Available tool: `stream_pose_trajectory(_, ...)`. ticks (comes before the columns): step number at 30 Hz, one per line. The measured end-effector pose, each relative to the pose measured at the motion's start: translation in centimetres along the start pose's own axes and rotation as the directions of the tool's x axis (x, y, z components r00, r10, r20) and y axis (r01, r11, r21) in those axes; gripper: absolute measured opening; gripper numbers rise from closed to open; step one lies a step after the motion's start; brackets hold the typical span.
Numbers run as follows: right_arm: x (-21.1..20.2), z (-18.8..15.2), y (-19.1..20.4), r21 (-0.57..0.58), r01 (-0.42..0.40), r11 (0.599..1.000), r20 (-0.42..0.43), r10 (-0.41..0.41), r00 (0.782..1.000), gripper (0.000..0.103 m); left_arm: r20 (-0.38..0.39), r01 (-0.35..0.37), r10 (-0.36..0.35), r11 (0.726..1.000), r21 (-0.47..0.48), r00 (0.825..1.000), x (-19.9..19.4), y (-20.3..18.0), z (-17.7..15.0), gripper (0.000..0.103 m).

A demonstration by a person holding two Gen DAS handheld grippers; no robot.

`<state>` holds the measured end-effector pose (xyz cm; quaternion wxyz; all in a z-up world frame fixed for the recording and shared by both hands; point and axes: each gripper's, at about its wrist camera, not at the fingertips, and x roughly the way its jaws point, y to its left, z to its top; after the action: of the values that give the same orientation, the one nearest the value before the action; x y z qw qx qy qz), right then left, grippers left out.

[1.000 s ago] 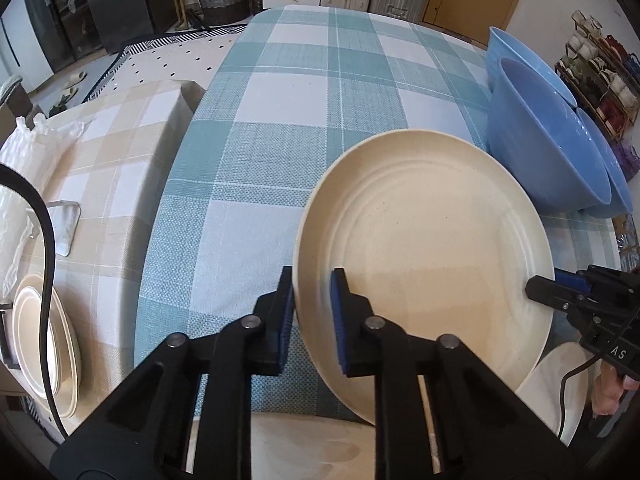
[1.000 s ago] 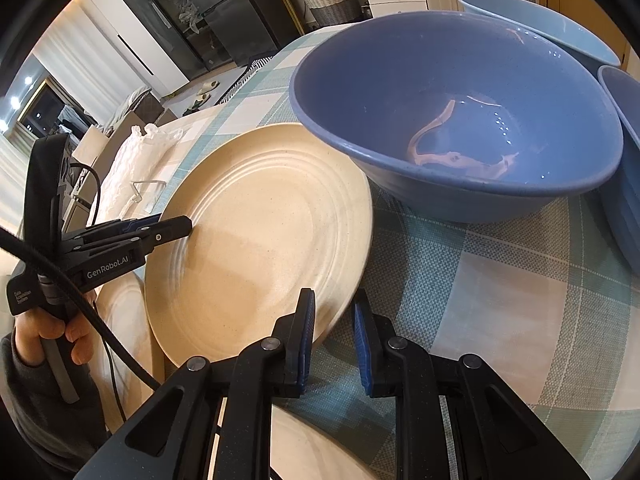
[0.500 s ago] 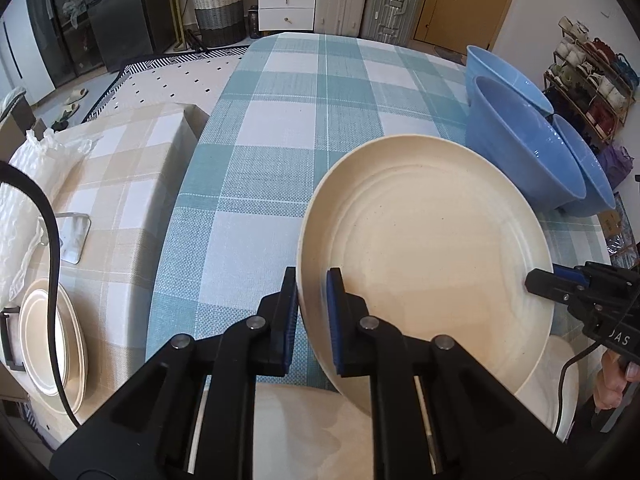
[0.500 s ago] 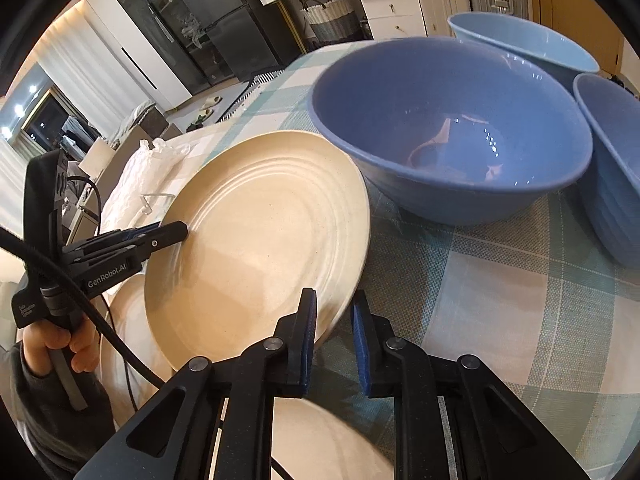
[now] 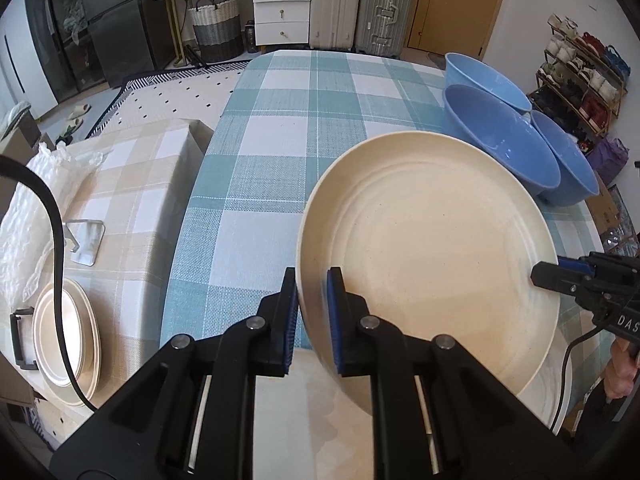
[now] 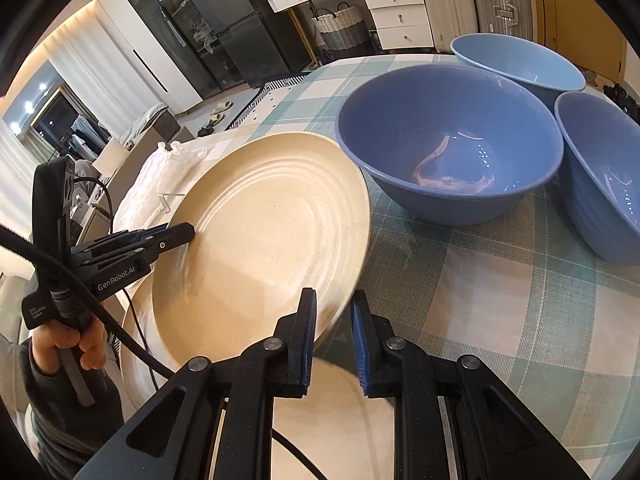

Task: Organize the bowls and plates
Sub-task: 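Lift the cream plate with both grippers and tilt it upright, then carry the plate over the nearby cream plate and lower it onto it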

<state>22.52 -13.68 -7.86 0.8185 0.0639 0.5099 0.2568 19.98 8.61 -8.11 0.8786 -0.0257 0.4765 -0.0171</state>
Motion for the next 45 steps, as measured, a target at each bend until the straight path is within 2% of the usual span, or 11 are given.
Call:
stream_pose_trajectory(11,-3.8,-2.6,1.0,-0.026,0.009,1.0,0.034,-0.008,0.999,0.017,0.068,0.01,-0.012,0.999,0.032,0.998,-3.1,-1.8,-1.8,0.011)
stream_pose_trajectory(20,-5.6,-4.3,1.9,-0.054,0.023,0.998,0.054,-0.02,0.998,0.017,0.072,0.026,-0.028,0.999,0.028,0.997,-5.0,-3.1,-4.1,0.012)
stream_pose_trajectory(31,-9.5,-7.8,2.1,-0.074,0.011,0.997,0.082,-0.004,0.997,0.018,0.082,0.014,-0.018,0.998,0.056,0.996,-7.3,-6.0,-6.5,0.013)
stream_pose_trajectory(37,-11.5,-9.9,1.7,-0.063,0.0,0.998,0.094,0.006,0.996,0.018,0.064,0.034,-0.038,0.997,0.066,0.997,-7.8,-7.4,-8.0,0.014)
stream_pose_trajectory(45,-14.9,-10.6,2.2,-0.062,0.009,0.998,0.122,-0.002,0.993,0.018,0.071,0.04,-0.045,0.996,0.084,0.996,-9.6,-9.1,-8.7,0.014)
